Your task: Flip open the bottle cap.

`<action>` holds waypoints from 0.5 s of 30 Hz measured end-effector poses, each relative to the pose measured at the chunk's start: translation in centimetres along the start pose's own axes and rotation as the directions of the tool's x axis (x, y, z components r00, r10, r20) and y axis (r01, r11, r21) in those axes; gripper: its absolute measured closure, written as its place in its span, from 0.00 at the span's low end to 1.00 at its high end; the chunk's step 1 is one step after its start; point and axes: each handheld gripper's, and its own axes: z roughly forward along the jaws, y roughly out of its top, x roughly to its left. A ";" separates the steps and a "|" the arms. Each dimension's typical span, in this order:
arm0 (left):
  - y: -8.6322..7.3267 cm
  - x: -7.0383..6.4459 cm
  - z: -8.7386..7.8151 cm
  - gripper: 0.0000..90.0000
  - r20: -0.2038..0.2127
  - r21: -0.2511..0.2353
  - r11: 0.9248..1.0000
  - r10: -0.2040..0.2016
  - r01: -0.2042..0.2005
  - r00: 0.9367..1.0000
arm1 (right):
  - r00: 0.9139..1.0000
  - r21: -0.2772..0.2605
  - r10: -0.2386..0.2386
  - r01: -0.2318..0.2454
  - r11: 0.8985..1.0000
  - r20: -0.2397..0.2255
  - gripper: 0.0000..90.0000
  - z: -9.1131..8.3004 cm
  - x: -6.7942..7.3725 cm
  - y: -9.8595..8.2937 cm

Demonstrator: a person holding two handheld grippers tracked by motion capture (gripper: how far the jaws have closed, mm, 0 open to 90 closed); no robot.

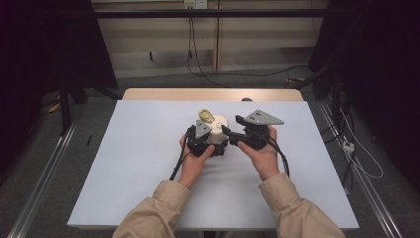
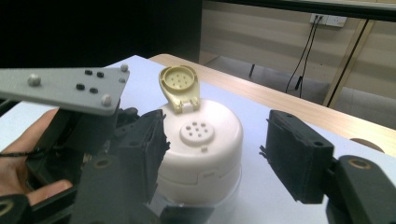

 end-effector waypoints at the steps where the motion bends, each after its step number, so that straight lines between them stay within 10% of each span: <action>1: 0.0 0.0 -0.1 0.04 0.004 0.006 1.000 -0.001 0.001 1.000 | 1.000 0.003 0.002 -0.002 1.000 0.003 0.38 -0.2 0.0 -0.1; 15: 0.1 0.9 -2.8 0.06 0.018 0.020 1.000 0.005 -0.006 1.000 | 1.000 -0.006 0.023 -0.023 1.000 0.002 0.28 -2.7 -0.4 -1.8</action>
